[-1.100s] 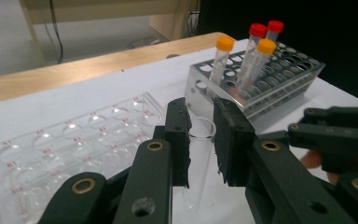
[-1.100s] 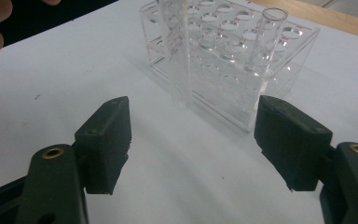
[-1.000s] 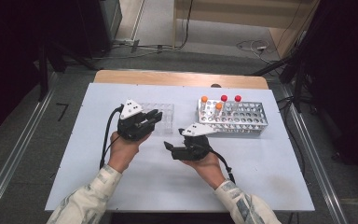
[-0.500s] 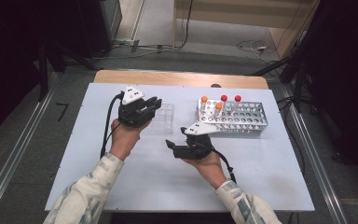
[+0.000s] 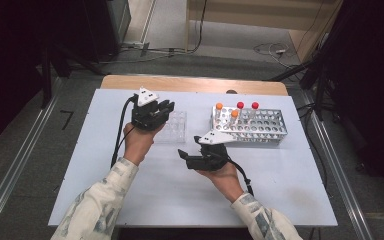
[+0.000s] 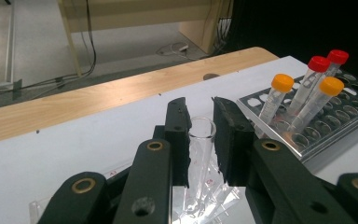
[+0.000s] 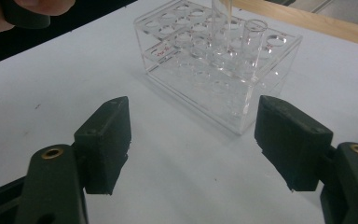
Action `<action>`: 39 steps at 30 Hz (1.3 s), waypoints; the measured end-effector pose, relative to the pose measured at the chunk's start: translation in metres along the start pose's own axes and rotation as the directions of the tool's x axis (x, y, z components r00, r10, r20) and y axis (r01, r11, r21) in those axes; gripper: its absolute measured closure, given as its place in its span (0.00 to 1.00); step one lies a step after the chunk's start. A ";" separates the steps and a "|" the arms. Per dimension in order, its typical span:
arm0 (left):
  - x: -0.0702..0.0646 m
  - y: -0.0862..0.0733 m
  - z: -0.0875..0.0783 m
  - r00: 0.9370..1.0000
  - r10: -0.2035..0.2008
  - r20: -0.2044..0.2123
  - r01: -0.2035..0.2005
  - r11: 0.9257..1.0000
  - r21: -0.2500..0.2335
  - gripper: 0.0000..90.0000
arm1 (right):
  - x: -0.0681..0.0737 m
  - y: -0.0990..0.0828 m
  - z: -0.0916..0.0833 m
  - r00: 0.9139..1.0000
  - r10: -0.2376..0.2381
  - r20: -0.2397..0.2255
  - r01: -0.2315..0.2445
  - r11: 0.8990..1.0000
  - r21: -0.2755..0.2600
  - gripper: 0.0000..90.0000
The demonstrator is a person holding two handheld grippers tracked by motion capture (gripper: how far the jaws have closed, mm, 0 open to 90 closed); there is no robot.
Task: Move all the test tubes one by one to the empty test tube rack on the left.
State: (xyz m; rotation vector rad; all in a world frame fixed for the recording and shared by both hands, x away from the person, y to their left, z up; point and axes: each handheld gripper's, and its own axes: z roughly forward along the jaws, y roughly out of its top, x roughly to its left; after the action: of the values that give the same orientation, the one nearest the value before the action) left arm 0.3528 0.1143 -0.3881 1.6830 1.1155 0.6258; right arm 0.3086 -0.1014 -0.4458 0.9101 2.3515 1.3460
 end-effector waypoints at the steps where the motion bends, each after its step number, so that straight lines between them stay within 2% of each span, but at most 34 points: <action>1: 0.000 0.000 0.001 1.000 0.004 0.000 -0.004 1.000 0.002 0.85 | 0.000 0.000 0.000 1.000 -0.001 0.001 0.001 1.000 0.001 0.29; 7: -0.005 -0.004 0.004 1.000 0.030 -0.007 -0.030 1.000 0.007 0.85 | 0.000 0.000 0.000 1.000 -0.003 0.002 0.003 1.000 0.002 0.29; 9: -0.008 -0.008 0.006 0.999 0.050 -0.016 -0.050 0.999 0.013 0.85 | 0.000 0.000 0.000 1.000 0.000 0.002 0.000 1.000 0.005 0.29; 17: -0.015 -0.026 0.016 0.996 0.079 -0.043 -0.078 0.997 0.028 0.85 | 0.001 -0.001 0.001 1.000 -0.005 0.002 0.005 1.000 0.007 0.29; 26: -0.014 -0.041 0.023 0.998 0.050 -0.047 -0.048 0.998 0.043 0.85 | 0.001 -0.001 0.001 1.000 -0.007 0.004 0.007 1.000 0.009 0.29; 39: -0.012 -0.042 0.022 1.000 0.020 -0.018 -0.019 0.999 0.044 0.78 | 0.002 -0.001 0.001 1.000 -0.009 0.005 0.009 1.000 0.007 0.29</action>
State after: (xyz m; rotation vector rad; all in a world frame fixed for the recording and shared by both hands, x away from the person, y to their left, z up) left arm 0.3492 0.0977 -0.4335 1.7304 1.1348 0.6344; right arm 0.3074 -0.1002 -0.4474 0.9026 2.3555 1.3315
